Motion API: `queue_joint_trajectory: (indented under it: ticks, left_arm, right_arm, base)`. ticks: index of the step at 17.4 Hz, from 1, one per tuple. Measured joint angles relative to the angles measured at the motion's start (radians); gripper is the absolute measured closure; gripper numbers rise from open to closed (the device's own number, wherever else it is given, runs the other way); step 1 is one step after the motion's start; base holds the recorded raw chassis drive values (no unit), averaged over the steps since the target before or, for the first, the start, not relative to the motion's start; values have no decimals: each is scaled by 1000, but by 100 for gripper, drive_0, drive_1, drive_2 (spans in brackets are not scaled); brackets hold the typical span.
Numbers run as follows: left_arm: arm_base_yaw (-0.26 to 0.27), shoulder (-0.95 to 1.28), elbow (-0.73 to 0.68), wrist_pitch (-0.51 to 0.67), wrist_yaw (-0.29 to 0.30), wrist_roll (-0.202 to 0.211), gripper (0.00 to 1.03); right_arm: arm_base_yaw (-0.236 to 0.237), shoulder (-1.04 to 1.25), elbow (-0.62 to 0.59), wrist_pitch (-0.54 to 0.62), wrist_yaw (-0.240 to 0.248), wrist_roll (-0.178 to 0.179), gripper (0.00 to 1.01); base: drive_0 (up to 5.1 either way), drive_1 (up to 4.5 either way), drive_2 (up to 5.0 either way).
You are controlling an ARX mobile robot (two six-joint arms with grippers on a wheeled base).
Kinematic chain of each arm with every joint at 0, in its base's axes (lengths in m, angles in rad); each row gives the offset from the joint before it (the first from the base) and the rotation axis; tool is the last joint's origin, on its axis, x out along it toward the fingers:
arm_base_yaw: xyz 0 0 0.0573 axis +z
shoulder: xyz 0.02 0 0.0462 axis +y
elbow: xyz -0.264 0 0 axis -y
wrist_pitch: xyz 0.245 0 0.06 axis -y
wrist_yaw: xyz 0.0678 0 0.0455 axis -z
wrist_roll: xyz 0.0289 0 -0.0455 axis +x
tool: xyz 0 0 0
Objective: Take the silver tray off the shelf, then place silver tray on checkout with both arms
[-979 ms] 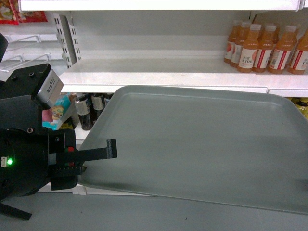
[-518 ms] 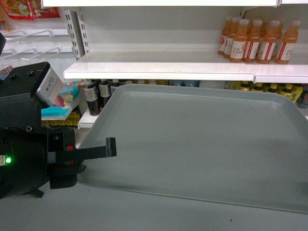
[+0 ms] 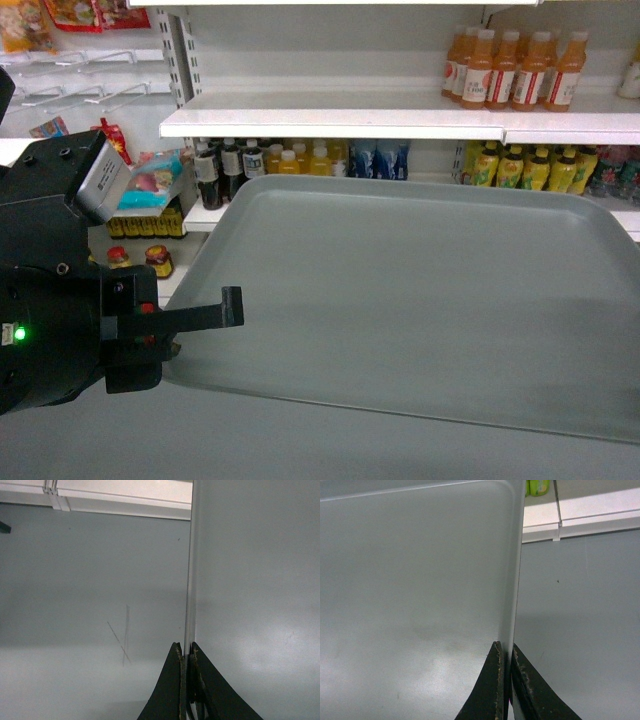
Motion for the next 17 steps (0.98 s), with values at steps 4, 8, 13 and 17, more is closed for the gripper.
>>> queue_joint_trajectory:
  ticks: [4, 8, 13, 17]
  left_arm:
    - [0, 0, 0, -4, -1, 0, 101]
    - [0, 0, -1, -5, -1, 0, 101]
    - [0, 1, -1, -2, -1, 0, 101]
    - [0, 0, -1, 0, -1, 0, 101]
  right_arm:
    - [0, 0, 0, 0, -1, 0, 98]
    - [0, 0, 0, -2, -1, 0, 98]
    - [0, 0, 0, 0, -1, 0, 98]
    - [0, 0, 0, 0, -1, 0, 98]
  base:
    - [3, -382, 388]
    - [0, -383, 383]
    - [0, -383, 383]
    - [3, -379, 384]
